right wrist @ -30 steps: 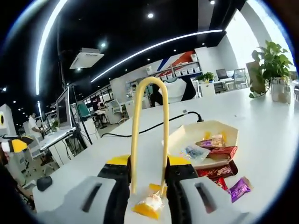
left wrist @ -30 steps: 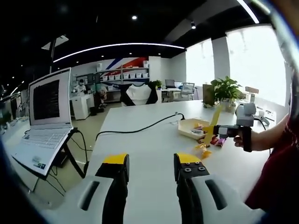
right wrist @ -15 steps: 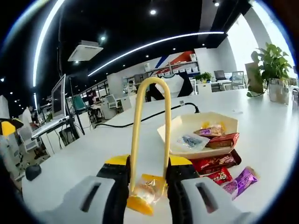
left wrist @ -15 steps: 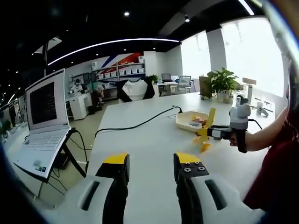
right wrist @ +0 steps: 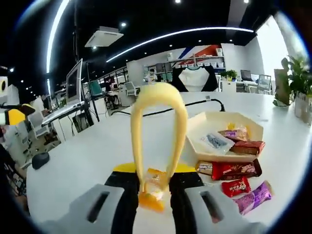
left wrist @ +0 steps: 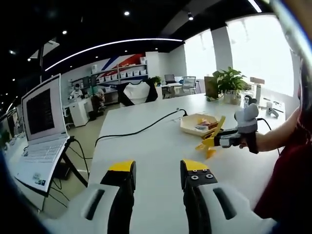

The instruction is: Place the target food into the container with the food tongs after gripping and lifting it, then release it inside without dropping or visibly crushing the food.

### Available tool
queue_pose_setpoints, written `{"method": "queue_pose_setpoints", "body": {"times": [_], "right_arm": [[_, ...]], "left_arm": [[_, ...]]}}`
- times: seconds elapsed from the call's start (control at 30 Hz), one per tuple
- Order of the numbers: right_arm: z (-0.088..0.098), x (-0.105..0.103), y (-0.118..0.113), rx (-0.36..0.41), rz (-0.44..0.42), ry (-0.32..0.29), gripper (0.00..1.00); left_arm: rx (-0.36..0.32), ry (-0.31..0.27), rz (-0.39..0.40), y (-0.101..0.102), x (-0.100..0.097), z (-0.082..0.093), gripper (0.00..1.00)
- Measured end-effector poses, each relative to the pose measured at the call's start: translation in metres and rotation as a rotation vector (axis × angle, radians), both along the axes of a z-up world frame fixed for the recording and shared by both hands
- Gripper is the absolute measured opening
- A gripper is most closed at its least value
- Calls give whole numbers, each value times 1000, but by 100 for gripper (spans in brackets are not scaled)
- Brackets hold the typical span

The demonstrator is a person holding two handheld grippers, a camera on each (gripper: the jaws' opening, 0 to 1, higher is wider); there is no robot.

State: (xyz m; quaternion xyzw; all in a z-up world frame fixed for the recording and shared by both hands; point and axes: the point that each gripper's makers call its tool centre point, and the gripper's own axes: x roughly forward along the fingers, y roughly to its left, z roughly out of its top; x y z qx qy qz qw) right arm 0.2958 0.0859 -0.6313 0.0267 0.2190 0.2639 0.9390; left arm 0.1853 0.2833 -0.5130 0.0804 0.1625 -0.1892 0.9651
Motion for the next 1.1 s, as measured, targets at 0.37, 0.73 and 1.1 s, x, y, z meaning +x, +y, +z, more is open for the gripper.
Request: {"method": "queue_pose_setpoints", "body": {"times": [0.37, 0.73, 1.1], "right_arm": [[20, -7, -28, 62, -13, 35, 16], [83, 35, -101, 18, -126, -148, 17], [100, 96, -123, -44, -143, -207, 17]], "left_arm": [[-18, -15, 7, -1, 4, 3, 39], [-32, -17, -24, -16, 9, -1, 39], [-49, -30, 11, -10, 4, -2, 39]]}}
